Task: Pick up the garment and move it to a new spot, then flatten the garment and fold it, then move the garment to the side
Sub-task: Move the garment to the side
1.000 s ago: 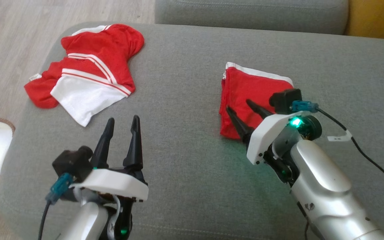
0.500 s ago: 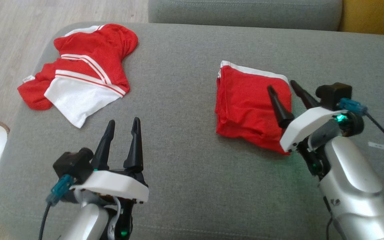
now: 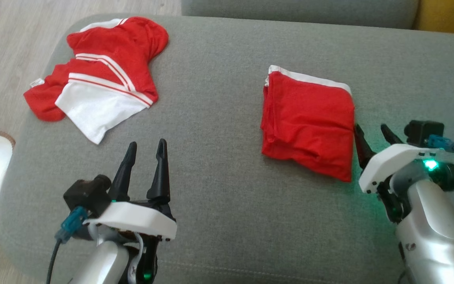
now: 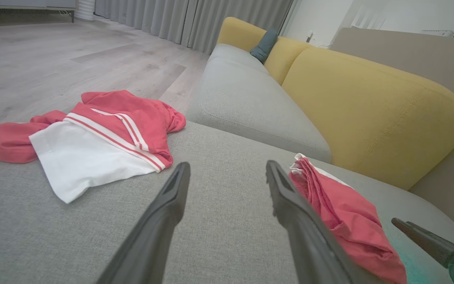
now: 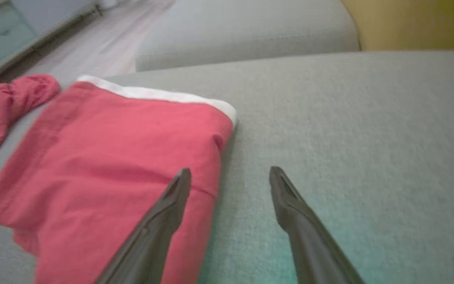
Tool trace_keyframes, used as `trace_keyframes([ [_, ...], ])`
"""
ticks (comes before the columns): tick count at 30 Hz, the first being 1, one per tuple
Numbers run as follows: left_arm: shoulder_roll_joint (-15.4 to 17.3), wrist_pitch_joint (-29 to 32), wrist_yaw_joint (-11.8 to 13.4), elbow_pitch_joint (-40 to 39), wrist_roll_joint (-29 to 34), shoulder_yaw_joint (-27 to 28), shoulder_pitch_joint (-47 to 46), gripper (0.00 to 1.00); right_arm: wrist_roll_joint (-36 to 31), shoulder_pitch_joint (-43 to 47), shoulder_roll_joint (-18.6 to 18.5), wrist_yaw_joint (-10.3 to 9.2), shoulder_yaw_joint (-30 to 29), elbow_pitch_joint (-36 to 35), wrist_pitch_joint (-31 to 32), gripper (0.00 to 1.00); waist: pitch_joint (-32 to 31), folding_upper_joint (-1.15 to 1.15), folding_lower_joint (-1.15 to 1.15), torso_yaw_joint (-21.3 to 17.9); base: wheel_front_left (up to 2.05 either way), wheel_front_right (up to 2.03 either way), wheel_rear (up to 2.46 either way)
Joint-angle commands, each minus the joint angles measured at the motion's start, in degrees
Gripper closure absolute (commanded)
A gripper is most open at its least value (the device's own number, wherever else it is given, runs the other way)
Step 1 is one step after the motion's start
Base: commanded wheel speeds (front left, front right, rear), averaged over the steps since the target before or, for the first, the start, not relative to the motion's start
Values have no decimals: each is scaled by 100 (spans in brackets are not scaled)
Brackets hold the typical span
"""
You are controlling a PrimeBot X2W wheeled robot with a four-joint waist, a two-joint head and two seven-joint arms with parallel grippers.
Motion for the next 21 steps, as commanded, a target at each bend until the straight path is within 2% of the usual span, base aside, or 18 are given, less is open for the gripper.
trace_keyframes([
  [1,31,-46,-5,-176,-42,174,-196,0,-21,-273,41,-5,18,7,128,0,50,0,0,51,0,0,0],
  [10,-3,-56,-52,-112,-23,191,-256,0,218,-732,-11,-5,84,621,644,0,133,0,0,197,0,0,0],
  [16,-25,-62,-73,-91,0,202,-291,0,732,-988,-64,-5,321,1015,1237,0,188,0,0,251,0,0,0],
  [18,-27,-63,-74,-87,12,206,-304,0,908,-1054,-96,-5,400,1096,1378,58,215,0,0,246,0,0,0],
  [20,-16,-64,-81,-89,29,203,-316,0,1036,-1119,-146,-5,486,1137,1424,81,250,0,0,217,0,0,0],
  [21,-8,-64,-83,-92,40,201,-323,0,1096,-1154,-172,-5,531,1148,1428,100,266,0,0,188,0,0,0],
])
